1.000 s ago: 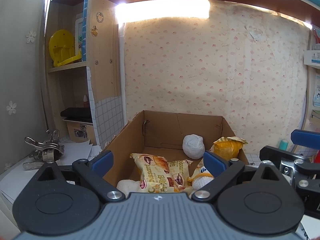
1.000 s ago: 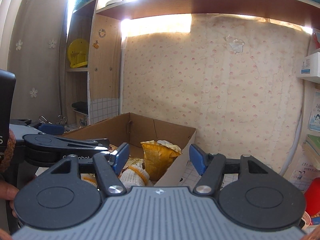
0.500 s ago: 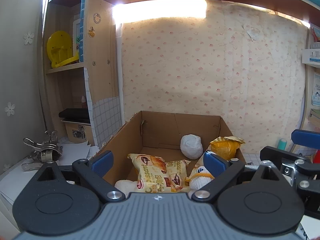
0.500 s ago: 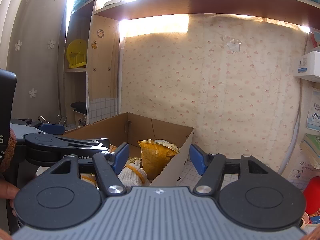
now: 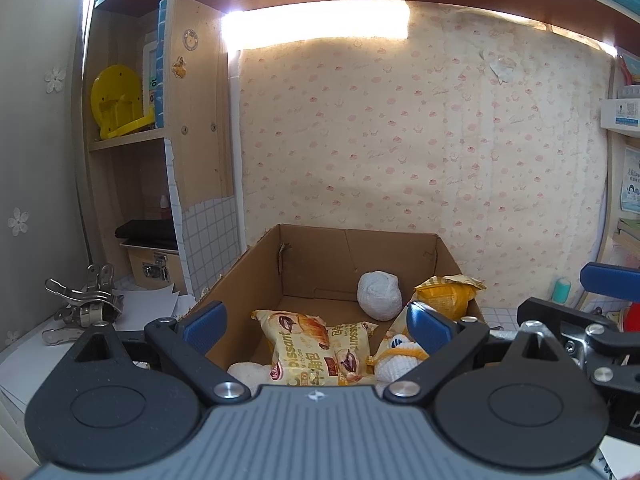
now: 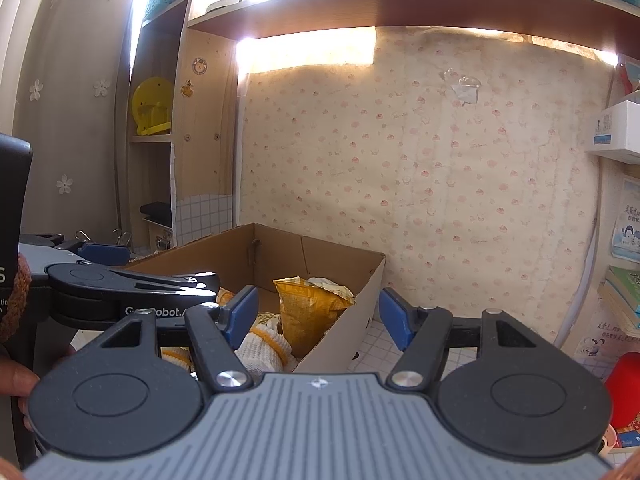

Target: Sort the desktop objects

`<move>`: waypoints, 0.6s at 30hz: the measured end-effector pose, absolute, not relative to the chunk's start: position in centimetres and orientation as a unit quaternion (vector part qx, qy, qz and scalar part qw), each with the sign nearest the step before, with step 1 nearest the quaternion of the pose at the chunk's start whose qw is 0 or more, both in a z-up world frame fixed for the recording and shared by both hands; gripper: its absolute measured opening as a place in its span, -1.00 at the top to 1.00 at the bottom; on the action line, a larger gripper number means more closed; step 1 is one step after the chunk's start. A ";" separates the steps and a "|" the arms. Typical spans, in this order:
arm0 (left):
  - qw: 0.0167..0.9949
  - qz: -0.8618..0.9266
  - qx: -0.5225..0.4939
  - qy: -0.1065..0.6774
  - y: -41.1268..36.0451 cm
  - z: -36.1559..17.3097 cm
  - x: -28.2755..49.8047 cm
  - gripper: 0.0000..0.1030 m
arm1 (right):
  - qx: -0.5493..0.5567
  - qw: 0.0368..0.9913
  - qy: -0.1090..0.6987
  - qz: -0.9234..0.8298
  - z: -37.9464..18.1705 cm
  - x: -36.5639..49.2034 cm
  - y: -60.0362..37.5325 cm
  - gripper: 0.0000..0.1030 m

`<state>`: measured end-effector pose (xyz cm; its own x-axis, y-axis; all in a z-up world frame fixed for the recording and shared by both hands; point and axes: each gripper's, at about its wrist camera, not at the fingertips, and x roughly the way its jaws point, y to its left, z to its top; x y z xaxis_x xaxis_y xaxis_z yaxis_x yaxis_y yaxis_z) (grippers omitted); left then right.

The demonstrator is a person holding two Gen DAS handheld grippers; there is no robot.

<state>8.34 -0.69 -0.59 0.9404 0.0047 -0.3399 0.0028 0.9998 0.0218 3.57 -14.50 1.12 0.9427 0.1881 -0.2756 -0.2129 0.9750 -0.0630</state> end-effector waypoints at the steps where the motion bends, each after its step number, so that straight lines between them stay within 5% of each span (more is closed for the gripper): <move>1: 0.985 0.001 0.011 0.172 -0.7 -0.6 8.3 -0.93 | -0.046 0.985 0.135 0.101 1.1 3.6 -14.5 -0.27; 18: 0.985 0.001 0.010 0.171 -0.8 -0.5 8.4 -0.92 | -0.046 0.985 0.134 0.100 1.0 3.4 -14.5 -0.27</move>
<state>8.37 -0.77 -0.50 0.9414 0.0063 -0.3373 0.0009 0.9998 0.0211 3.42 -14.48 1.03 0.9438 0.1854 -0.2736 -0.2102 0.9755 -0.0642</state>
